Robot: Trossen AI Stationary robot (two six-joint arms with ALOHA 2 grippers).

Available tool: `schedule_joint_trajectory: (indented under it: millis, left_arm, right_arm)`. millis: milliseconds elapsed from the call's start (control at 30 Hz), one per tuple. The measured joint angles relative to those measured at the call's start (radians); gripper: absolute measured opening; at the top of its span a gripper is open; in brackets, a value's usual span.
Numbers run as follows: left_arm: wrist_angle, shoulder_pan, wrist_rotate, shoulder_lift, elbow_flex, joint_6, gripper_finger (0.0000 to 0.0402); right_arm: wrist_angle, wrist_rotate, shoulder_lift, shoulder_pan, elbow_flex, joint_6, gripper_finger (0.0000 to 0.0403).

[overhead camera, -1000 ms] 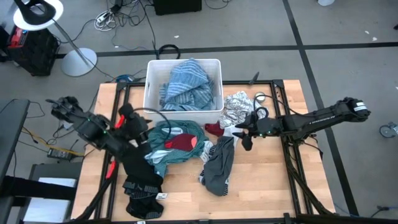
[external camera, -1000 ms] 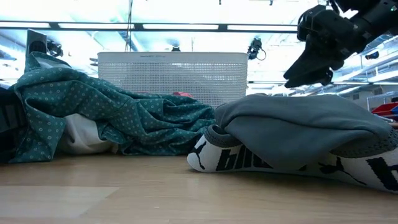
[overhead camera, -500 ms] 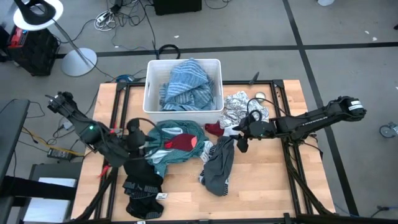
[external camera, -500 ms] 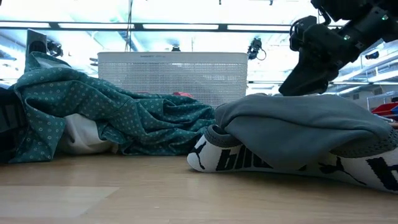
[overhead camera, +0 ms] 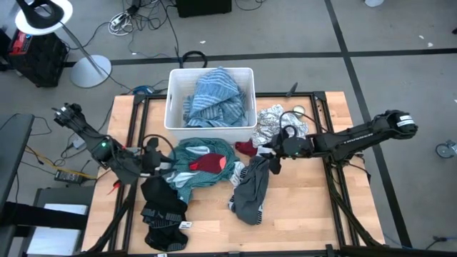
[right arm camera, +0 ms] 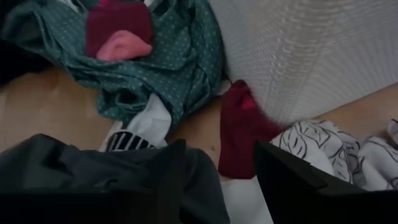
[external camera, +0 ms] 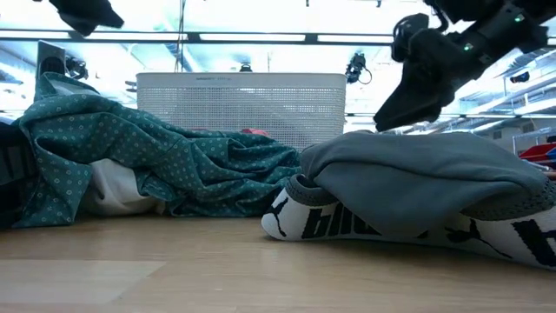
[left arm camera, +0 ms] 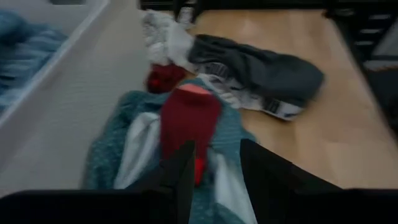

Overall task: Sort clothes
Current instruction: Put the red sock into the white laundry bin

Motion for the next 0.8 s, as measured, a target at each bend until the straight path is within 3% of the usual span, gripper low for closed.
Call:
schedule_joint_trajectory:
  millis: [400, 567, 800]
  left_arm:
    - [0.001, 0.000, -0.033, 0.005, -0.003, -0.028, 0.0131]
    - [0.000, 0.000, -0.033, 0.005, -0.003, -0.120, 0.0131]
    - [0.000, 0.000, -0.036, 0.005, -0.003, -0.089, 0.0131]
  right_arm:
    - [0.086, -0.056, 0.266, -0.010, 0.162, -0.140, 0.0174]
    - [0.072, -0.041, 0.315, -0.050, 0.171, -0.114, 0.0173]
    - [0.086, -0.046, 0.413, -0.106, 0.171, -0.086, 0.0172]
